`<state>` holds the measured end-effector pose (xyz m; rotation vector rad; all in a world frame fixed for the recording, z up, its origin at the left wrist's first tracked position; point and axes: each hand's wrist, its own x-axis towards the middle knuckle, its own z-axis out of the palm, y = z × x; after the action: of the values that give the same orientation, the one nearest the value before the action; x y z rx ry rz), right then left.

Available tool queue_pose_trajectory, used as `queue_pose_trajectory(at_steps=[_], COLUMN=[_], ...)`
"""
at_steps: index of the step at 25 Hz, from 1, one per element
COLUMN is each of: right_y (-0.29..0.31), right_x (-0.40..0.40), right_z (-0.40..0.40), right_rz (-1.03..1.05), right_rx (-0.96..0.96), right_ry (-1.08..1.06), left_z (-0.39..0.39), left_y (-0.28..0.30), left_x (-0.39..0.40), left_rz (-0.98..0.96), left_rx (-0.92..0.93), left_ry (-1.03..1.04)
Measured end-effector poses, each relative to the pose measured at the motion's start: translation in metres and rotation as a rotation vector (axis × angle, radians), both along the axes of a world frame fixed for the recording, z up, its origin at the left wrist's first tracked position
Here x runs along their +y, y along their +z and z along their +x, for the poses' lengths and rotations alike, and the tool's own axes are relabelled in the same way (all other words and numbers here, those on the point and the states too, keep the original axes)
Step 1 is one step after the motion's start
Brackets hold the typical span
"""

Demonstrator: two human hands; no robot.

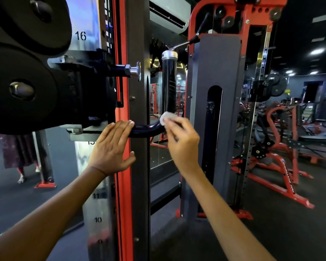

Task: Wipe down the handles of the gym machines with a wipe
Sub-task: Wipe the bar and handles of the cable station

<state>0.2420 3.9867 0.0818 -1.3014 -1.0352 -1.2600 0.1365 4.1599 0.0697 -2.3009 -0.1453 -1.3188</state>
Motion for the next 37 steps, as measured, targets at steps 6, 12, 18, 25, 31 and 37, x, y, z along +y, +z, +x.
queue_pose_trajectory(at_steps=[6, 12, 18, 25, 31, 37], right_y=[0.069, 0.144, 0.101, 0.092, 0.113, 0.025], right_x=[-0.007, -0.007, 0.003, -0.006, 0.013, 0.009], right_z=[0.024, 0.046, 0.051, 0.067, 0.067, 0.059], right_rz=[0.119, 0.15, 0.179, 0.078, 0.155, 0.144], right_rx=[0.038, -0.041, -0.106, -0.064, -0.055, -0.038], right_ry=[0.145, 0.282, 0.39, 0.51, 0.552, 0.603], left_z=[-0.001, 0.003, 0.011, 0.011, 0.012, 0.009], left_y=[0.0, -0.003, -0.007, -0.002, 0.0, 0.001], left_x=[-0.003, -0.011, -0.024, -0.042, -0.049, -0.043], left_rz=[0.01, -0.012, -0.146, -0.259, -0.319, -0.289], left_rx=[0.002, -0.028, -0.121, -0.192, -0.217, -0.143], left_ry=[0.053, 0.14, 0.105, 0.052, 0.048, 0.077])
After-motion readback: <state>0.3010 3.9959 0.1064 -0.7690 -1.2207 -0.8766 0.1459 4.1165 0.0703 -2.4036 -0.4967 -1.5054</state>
